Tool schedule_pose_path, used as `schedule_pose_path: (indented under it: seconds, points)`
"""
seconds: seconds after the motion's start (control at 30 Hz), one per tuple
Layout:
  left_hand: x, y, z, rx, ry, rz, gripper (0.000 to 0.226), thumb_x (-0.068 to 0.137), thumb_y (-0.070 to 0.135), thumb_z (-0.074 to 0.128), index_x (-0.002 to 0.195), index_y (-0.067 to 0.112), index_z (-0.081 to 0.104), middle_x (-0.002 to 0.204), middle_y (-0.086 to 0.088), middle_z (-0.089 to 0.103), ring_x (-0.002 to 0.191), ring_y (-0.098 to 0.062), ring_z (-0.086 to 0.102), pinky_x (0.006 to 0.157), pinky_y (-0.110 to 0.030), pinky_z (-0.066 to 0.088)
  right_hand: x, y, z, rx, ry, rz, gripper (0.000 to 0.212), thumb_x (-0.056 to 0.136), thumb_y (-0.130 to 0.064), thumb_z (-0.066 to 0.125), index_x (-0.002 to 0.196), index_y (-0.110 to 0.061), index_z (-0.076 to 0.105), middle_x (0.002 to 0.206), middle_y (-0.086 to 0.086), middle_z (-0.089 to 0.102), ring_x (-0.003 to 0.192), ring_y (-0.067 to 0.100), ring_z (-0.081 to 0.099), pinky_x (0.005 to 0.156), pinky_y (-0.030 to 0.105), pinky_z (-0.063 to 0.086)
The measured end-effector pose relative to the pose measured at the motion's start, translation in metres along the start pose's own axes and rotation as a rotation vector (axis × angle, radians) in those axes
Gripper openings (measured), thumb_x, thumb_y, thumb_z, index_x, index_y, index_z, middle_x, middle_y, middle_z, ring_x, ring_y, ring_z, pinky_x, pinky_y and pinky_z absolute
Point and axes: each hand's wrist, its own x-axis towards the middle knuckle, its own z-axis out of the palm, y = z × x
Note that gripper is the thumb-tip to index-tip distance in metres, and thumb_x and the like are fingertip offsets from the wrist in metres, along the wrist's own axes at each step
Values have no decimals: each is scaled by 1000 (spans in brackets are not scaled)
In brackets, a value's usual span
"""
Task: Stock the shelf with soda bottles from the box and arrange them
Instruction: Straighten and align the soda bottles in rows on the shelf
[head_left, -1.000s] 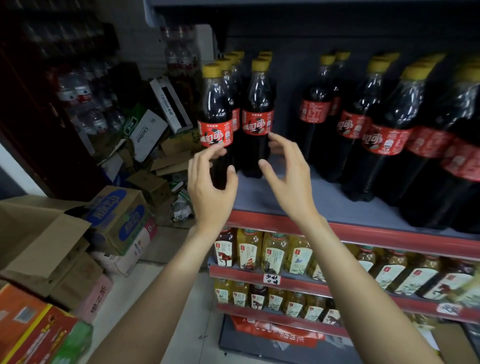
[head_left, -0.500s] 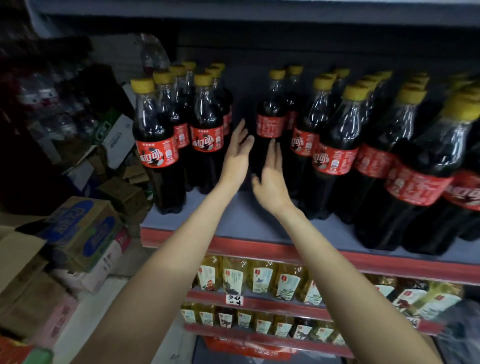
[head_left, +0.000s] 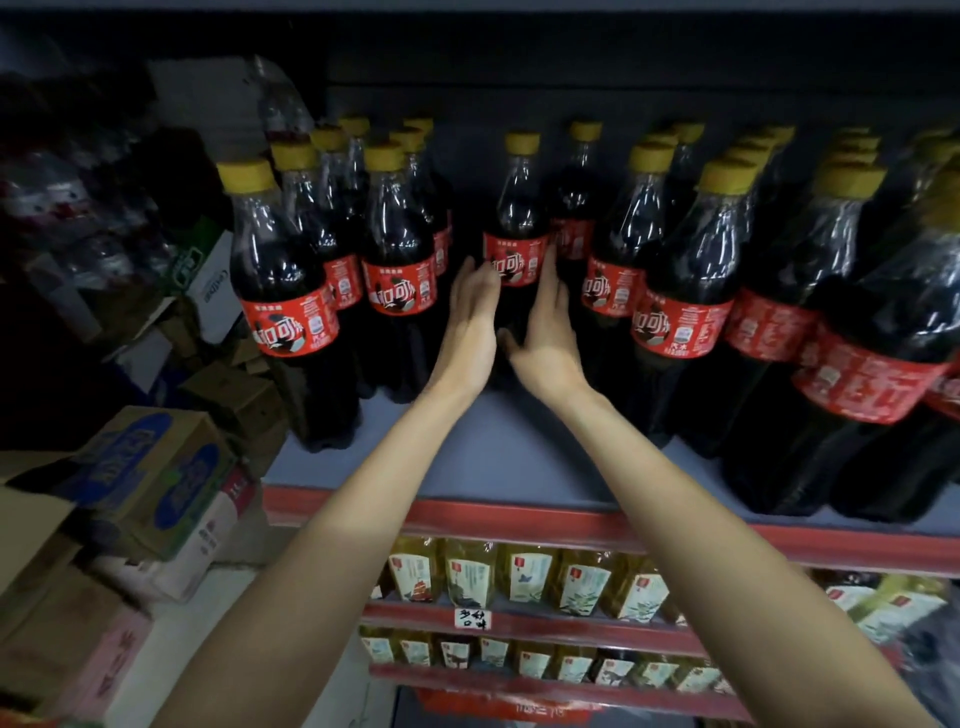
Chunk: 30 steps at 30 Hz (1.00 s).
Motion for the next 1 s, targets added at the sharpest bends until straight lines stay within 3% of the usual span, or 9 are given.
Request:
schedule_pose_path:
  seconds: [0.1,0.2,0.27,0.33,0.43,0.57,0.73,0.9,1.0]
  points:
    - [-13,9,-2,125,-27,39,50,101,38,33,148,18,29,154,3,29,141,-9,26,116,-28,21,8,-1,6,29,23,16,101,85,-12,68,153,-18,-7,158,10,16,139,27,33,108,35,35]
    - [-41,15,-9,357,27,267,54,96,16,51,146,16,31,145,-1,44,135,-12,39,110,-26,32,12,-3,11,-104,75,60,95,89,-19,63,153,-23,-8,157,8,22,134,30,40,104,46,39]
    - [-55,14,-19,614,187,519,52,88,7,55,139,14,43,134,-2,53,125,-16,46,105,-30,39,12,-5,13,-160,91,37,98,88,-16,63,152,-24,-11,150,11,31,125,36,48,98,47,41]
    - [-59,10,-28,835,386,684,54,82,2,58,134,12,48,132,-8,53,122,-22,42,104,-32,39,14,-8,15,-196,107,-8,104,86,-13,66,150,-29,-15,142,14,39,112,40,57,89,48,47]
    - [-52,1,-37,960,499,649,67,77,-5,59,140,10,41,144,-18,36,132,-29,29,102,-41,45,21,-11,22,-255,130,-44,107,87,-12,66,148,-35,-18,135,18,44,98,39,63,80,50,52]
    - [-43,-12,-45,1009,473,559,78,78,-10,57,147,6,25,151,-22,22,135,-33,24,89,-41,54,35,-12,34,-279,154,-77,102,89,-11,62,149,-33,-17,128,20,46,92,35,64,69,39,47]
    - [-37,-20,-54,1059,455,570,82,77,-13,58,148,6,23,151,-18,21,135,-33,26,92,-40,52,51,-10,44,-260,170,-67,102,91,-8,58,146,-41,-21,131,20,44,97,37,63,78,48,53]
    - [-37,-20,-56,1066,447,584,80,77,-12,58,148,6,25,151,-18,21,135,-32,25,94,-40,51,60,-9,50,-289,182,-51,97,93,-9,54,146,-39,-21,130,20,45,94,37,63,77,48,54]
    - [-40,-17,-57,1053,437,582,79,76,-7,59,147,6,27,150,-20,23,135,-32,25,100,-41,46,56,-12,47,-258,118,-45,95,93,-9,54,148,-36,-18,138,21,38,107,38,58,84,47,50]
